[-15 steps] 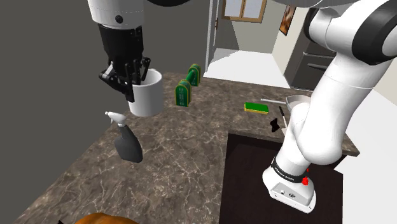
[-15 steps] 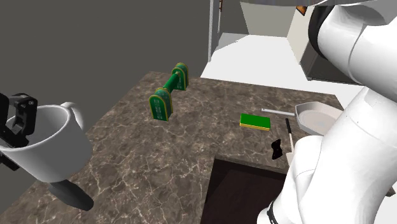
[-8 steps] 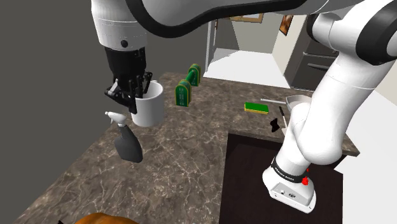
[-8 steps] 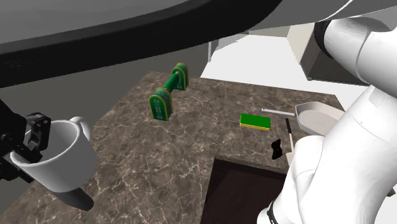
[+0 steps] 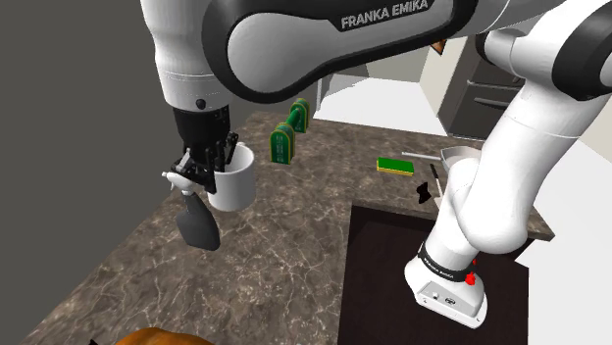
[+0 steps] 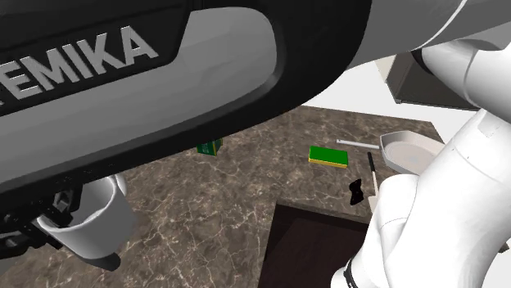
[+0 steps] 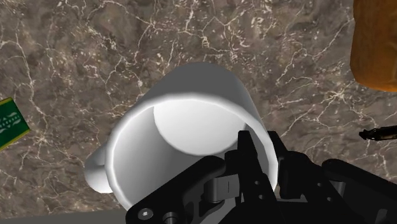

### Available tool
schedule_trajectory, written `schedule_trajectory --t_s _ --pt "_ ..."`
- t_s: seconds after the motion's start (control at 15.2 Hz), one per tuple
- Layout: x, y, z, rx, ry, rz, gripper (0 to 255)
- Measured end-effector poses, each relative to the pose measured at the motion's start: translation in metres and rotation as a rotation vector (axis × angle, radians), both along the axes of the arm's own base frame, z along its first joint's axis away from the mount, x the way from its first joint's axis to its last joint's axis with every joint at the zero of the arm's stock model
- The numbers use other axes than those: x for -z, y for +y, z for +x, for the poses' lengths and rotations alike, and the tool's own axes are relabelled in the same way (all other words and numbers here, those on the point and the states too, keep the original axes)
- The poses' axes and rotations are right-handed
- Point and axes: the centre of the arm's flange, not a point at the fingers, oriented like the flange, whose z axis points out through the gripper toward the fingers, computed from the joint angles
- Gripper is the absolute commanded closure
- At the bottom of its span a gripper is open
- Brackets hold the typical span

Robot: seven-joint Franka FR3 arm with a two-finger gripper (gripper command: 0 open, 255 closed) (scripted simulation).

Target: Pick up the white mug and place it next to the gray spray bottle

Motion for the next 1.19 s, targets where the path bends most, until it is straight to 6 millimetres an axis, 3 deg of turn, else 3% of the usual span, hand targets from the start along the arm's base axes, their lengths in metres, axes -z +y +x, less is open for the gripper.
schedule_trajectory --t_s 1.19 --pt "0.094 0.001 0.001 0.0 0.0 0.0 255"
